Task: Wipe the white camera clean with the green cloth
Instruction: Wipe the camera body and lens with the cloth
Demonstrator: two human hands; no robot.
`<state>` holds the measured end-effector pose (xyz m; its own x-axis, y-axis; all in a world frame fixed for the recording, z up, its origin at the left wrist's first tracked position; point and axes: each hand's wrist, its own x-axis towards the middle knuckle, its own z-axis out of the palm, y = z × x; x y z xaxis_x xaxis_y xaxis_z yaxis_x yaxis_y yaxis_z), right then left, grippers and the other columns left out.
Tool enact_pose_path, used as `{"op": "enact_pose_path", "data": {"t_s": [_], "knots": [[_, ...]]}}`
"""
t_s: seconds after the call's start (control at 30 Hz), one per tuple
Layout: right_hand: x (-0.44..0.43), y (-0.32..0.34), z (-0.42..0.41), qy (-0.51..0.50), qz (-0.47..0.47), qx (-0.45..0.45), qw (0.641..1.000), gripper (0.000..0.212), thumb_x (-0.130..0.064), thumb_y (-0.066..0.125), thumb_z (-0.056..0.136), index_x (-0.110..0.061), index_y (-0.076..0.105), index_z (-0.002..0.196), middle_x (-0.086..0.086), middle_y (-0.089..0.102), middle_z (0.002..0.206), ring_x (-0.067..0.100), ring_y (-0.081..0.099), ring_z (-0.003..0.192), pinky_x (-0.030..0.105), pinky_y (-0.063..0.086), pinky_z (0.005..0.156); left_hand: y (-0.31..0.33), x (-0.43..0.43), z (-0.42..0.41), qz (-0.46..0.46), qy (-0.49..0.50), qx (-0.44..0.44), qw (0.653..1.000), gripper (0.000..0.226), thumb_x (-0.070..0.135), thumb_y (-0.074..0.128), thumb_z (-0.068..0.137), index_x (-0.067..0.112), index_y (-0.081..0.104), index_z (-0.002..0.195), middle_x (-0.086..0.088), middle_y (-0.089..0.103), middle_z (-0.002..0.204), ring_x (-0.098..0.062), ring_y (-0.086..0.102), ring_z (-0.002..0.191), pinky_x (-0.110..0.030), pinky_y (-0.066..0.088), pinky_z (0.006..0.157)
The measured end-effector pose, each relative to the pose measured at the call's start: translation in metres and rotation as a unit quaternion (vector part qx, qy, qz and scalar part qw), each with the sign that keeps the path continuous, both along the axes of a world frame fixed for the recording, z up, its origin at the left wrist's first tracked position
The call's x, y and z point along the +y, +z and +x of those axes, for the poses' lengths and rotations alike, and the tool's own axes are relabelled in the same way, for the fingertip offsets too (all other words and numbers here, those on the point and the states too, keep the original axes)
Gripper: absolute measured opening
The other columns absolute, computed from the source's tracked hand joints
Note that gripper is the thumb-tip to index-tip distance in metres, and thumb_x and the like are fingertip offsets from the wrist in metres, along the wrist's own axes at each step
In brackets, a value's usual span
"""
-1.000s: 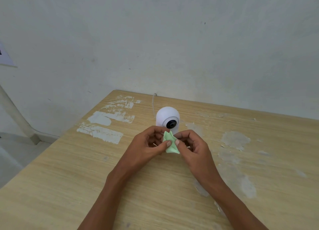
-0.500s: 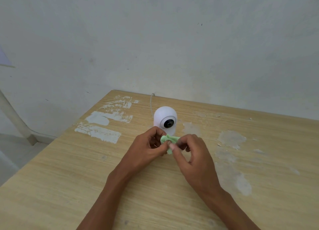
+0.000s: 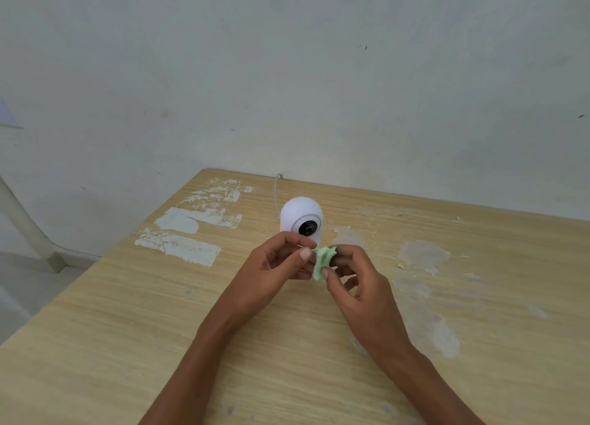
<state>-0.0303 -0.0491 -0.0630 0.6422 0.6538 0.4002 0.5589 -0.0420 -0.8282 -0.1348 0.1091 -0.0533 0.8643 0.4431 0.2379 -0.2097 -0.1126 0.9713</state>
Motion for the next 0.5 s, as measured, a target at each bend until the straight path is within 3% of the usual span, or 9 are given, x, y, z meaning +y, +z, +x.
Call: {"op": "enact_pose_path", "data": {"t_s": [0.1,0.17,0.3,0.4,0.5], "knots": [[-0.0006,0.0029,-0.0012,0.007,0.021,0.035,0.999,0.020,-0.036,0.068,0.095,-0.035,0.061,0.114,-0.018,0.075,0.102,0.002,0.071,0.095,0.012,0.051,0.070,-0.0007,-0.0007,0.0005,0.002,-0.010,-0.010,1.000,0.019,0.010,0.065,0.101,0.007,0.068,0.119,-0.012,0.079,0.111,-0.030,0.076,0.105,-0.040,0.062,0.093],[0.0012,0.0033,-0.0008,0.005,0.039,0.057,0.998,0.014,-0.033,0.069,0.095,-0.033,0.064,0.109,-0.015,0.077,0.098,0.004,0.073,0.094,0.017,0.056,0.073,-0.0013,-0.0008,0.0009,0.008,-0.014,-0.016,1.000,0.019,0.009,0.068,0.099,0.005,0.069,0.118,-0.012,0.079,0.113,-0.031,0.075,0.108,-0.041,0.062,0.094],[0.0021,0.0027,0.0032,-0.006,0.080,0.119,0.990,0.010,-0.012,0.065,0.098,-0.020,0.069,0.102,-0.001,0.077,0.094,0.019,0.074,0.090,0.050,0.060,0.085,-0.0050,0.0017,0.0028,0.001,0.020,-0.012,1.000,0.019,0.007,0.076,0.093,0.009,0.071,0.111,-0.013,0.078,0.106,-0.032,0.075,0.103,-0.039,0.062,0.090],[0.0012,0.0045,0.0039,0.011,0.094,0.133,0.987,0.014,-0.009,0.065,0.097,-0.018,0.072,0.105,0.003,0.078,0.097,0.023,0.075,0.093,0.051,0.060,0.088,-0.0081,0.0021,0.0055,0.024,0.031,0.011,0.999,0.019,0.013,0.078,0.091,0.014,0.071,0.109,-0.009,0.076,0.104,-0.031,0.076,0.095,-0.039,0.063,0.086],[0.0016,0.0057,0.0036,0.029,0.089,0.125,0.988,0.016,-0.009,0.064,0.098,-0.020,0.073,0.105,0.000,0.078,0.097,0.020,0.075,0.094,0.044,0.061,0.088,-0.0085,0.0004,0.0074,0.001,0.026,0.006,1.000,0.017,0.015,0.077,0.092,0.015,0.071,0.108,-0.004,0.077,0.102,-0.026,0.079,0.088,-0.033,0.064,0.079]]}}
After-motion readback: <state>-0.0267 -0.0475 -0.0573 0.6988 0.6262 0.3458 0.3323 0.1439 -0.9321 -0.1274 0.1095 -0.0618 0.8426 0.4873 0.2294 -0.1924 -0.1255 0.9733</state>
